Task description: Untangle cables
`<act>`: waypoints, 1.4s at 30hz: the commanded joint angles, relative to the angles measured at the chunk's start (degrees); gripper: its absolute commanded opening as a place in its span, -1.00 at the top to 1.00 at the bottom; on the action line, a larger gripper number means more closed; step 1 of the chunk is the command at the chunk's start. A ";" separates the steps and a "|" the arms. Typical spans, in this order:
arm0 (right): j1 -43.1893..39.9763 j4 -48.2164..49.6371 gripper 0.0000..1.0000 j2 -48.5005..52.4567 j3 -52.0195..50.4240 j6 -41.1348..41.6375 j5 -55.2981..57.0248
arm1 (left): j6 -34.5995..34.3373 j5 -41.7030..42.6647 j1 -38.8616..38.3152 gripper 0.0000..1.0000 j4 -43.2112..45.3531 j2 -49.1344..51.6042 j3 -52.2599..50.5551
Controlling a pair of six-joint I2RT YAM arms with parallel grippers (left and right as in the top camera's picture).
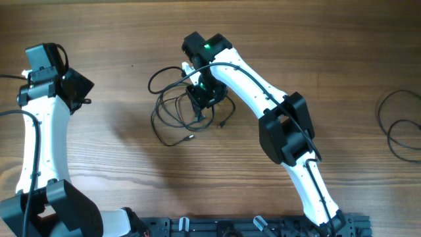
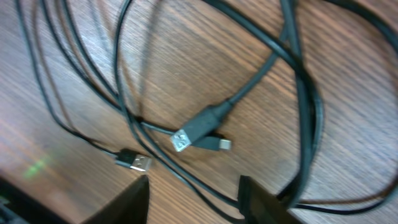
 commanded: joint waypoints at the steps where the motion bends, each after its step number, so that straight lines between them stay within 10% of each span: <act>1: 0.00 2.45 -0.11 -0.85 0.98 1.40 -3.30 | 0.33 1.36 -0.17 -0.23 0.79 -1.25 0.13; 9: -0.02 8.26 -0.22 -1.66 2.47 6.58 23.80 | 2.05 3.65 -0.17 -0.34 1.25 -1.25 0.13; 19: 0.04 2.78 -0.19 -1.55 -1.36 9.29 16.68 | 2.08 3.65 -0.17 -0.34 1.25 -1.25 0.13; 24: 0.04 3.02 0.59 -1.55 -2.73 9.94 16.63 | 2.08 3.63 -0.17 -0.34 1.25 -1.25 0.13; 29: 0.04 3.45 0.88 -1.53 -2.73 10.23 15.17 | 2.08 3.65 -0.17 -0.34 1.25 -1.25 0.13; 42: 0.09 4.33 0.91 -7.43 1.64 9.73 11.34 | 2.23 3.67 -0.17 -0.34 1.25 -1.25 0.13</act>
